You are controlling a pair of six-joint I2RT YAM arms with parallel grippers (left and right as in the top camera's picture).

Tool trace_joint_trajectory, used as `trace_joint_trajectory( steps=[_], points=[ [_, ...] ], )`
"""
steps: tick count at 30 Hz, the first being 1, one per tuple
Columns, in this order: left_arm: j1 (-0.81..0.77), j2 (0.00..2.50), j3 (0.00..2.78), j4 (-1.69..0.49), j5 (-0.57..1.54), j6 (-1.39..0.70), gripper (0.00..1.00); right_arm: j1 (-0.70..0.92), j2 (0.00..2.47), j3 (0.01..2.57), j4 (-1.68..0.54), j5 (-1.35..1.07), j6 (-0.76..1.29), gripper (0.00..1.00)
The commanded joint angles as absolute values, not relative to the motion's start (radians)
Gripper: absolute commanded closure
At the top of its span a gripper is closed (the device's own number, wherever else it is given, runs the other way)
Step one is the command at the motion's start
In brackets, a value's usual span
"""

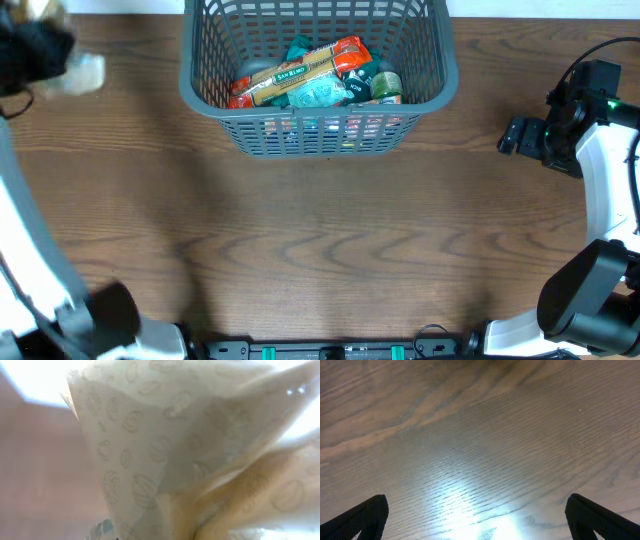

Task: Pack container
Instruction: 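Lift the white pouch and drop it into the basket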

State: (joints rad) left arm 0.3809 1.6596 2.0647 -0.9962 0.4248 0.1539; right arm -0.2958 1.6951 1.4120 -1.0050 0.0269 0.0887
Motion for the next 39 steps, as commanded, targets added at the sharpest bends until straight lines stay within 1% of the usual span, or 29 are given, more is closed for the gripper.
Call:
trace_joint_trajectory(
  steps=[1,4,7,9,10,12,18,20,24,27,34,37,39],
  points=[
    [0.215,1.575,2.080,-0.965,0.459,0.266,0.94,-0.294,1.696,1.410,-1.003,0.036,0.069,0.01],
    [0.042,1.560,2.080,-0.937,0.455,0.450,0.94,-0.294,1.696,1.410,-1.003,0.036,0.069,0.01],
    [-0.118,1.596,2.080,-0.907,0.414,0.631,0.94,-0.294,1.696,1.410,-1.002,0.037,0.068,0.01],
    [-0.186,1.629,2.080,-0.875,0.368,0.714,0.94,-0.294,1.696,1.410,-1.002,0.036,0.062,0.01],
    [-0.215,1.651,2.080,-0.859,0.349,0.793,0.94,-0.294,1.696,1.410,-1.002,0.036,0.062,0.01],
    [-0.244,1.696,2.080,-0.827,0.347,0.903,0.94,-0.294,1.696,1.410,-1.005,0.036,0.062,0.01],
    [-0.252,1.865,2.080,-0.726,0.346,1.063,0.94,-0.294,1.696,1.410,-1.006,0.019,0.062,0.01],
    [-0.252,1.916,2.080,-0.696,0.342,1.065,0.94,-0.294,1.696,1.410,-1.007,0.019,0.062,0.01],
    [-0.253,2.016,2.080,-0.672,0.269,1.065,0.94,-0.294,1.696,1.410,-1.006,0.019,0.062,0.01],
    [-0.253,2.068,2.080,-0.691,0.226,1.066,0.94,-0.294,1.696,1.410,-1.010,0.019,0.062,0.01],
    [-0.253,2.129,2.079,-0.760,0.222,1.066,0.93,-0.294,1.696,1.410,-1.002,0.019,0.062,0.01],
    [-0.253,2.147,2.079,-0.785,0.208,1.066,0.88,-0.294,1.696,1.410,-1.002,0.019,0.062,0.01],
    [-0.253,2.153,2.079,-0.796,0.199,1.066,0.76,-0.294,1.696,1.410,-1.002,0.019,0.062,0.01]
  ],
)
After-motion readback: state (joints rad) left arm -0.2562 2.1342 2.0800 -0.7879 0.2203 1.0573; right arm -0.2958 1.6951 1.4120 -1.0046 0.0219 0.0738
